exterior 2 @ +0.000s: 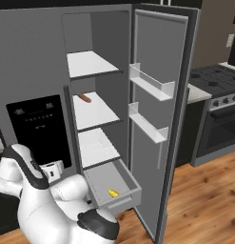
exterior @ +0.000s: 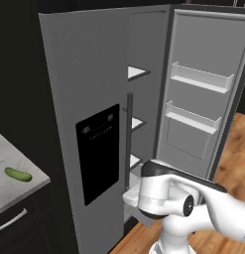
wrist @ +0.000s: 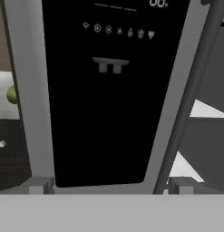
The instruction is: Place the cucumber and corn inside the fridge drawer. Close the drawer after placing the vegetables.
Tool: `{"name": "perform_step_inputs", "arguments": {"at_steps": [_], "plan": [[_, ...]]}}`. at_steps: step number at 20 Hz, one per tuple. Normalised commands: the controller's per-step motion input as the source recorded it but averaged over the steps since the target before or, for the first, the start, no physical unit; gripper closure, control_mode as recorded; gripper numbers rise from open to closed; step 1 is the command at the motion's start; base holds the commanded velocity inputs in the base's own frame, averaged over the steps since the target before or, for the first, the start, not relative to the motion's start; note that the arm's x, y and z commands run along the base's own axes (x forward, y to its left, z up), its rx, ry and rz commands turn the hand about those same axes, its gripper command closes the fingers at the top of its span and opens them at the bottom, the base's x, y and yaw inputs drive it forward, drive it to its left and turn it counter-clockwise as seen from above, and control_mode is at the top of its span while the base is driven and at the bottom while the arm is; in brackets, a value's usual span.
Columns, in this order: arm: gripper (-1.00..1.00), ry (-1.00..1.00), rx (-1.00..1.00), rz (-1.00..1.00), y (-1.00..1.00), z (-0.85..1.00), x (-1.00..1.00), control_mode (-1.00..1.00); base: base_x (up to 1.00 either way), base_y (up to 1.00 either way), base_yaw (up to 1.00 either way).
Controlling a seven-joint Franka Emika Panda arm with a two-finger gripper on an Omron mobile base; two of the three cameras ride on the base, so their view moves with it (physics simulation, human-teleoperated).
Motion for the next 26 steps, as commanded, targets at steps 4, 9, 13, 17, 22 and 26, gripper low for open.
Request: {"name": "perform_step_inputs", "arguments": {"at_steps": [4,9,13,17,22,26], "plan": [[-1.0,0.0,0.0,-0.01,0.0,0.03,-0.04,-1.0,0.0,0.0,0.0],[-1.0,0.0,0.0,0.0,0.02,-0.03,-0.14,1.0,-0.2,0.04,0.02],[-1.0,0.0,0.0,0.0,0.0,0.0,0.0,1.0,-1.0,0.68,0.27],[-1.0,0.0,0.0,0.0,0.0,0.0,0.0,1.0,-0.9,1.0,0.45],[-1.0,0.0,0.0,0.0,0.0,0.0,0.0,1.0,0.0,1.0,0.37],[-1.0,0.0,0.0,0.0,0.0,0.0,0.0,1.0,0.81,0.33,0.31]]}}
